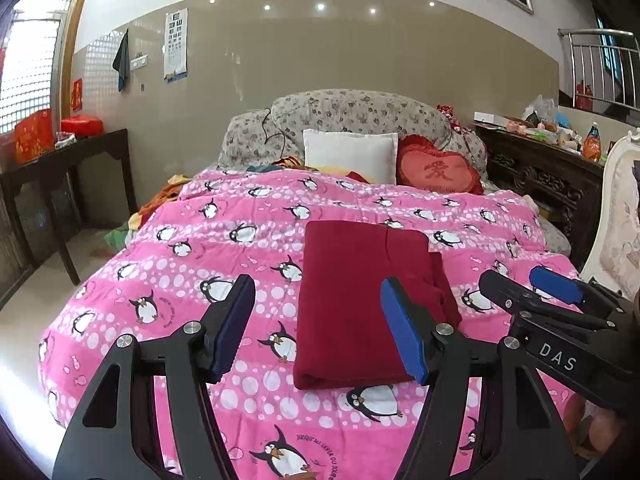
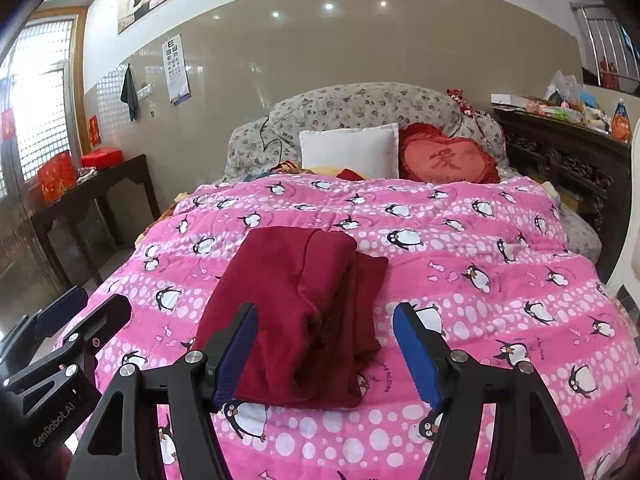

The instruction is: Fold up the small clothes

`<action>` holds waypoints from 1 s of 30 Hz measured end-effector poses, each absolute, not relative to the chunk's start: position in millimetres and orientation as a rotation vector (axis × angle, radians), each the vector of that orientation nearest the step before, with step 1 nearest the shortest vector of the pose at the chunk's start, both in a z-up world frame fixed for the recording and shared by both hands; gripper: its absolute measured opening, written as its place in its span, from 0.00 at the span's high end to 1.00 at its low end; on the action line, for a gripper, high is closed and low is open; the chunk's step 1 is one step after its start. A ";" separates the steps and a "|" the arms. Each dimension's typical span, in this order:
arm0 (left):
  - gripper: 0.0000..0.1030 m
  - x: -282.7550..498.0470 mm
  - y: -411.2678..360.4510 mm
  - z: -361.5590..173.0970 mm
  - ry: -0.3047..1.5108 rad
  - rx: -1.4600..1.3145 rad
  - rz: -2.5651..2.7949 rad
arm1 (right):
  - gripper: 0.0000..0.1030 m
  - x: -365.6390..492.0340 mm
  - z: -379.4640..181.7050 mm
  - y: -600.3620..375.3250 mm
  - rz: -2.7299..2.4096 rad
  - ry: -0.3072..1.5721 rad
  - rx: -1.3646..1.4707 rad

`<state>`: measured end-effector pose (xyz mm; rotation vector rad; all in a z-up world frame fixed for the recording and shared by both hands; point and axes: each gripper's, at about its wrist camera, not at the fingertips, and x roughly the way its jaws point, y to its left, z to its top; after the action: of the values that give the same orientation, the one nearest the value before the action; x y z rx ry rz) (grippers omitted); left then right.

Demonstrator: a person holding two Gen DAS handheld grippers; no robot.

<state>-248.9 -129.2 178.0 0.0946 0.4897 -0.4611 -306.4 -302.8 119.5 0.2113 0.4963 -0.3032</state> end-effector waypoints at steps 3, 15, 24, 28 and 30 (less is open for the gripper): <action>0.36 -248.8 -129.9 178.0 0.489 0.095 -0.461 | 0.34 -304.3 119.6 -304.0 -0.300 0.501 0.220; 0.36 -246.7 -127.4 176.6 0.476 0.092 -0.455 | 0.34 -294.1 121.2 -296.7 -0.282 0.515 0.203; 0.36 -244.8 -127.6 174.7 0.484 0.093 -0.454 | 0.34 -291.7 121.4 -292.5 -0.276 0.516 0.202; 0.36 -242.5 -128.8 171.2 0.494 0.097 -0.452 | 0.34 -290.6 119.5 -292.8 -0.273 0.521 0.202; 0.36 -242.6 -129.4 170.2 0.497 0.098 -0.453 | 0.34 -290.8 119.1 -292.9 -0.272 0.521 0.201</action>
<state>-242.6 -129.4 170.2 0.0977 0.4967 -0.4529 -290.8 -292.9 119.1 0.2014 0.5212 -0.2720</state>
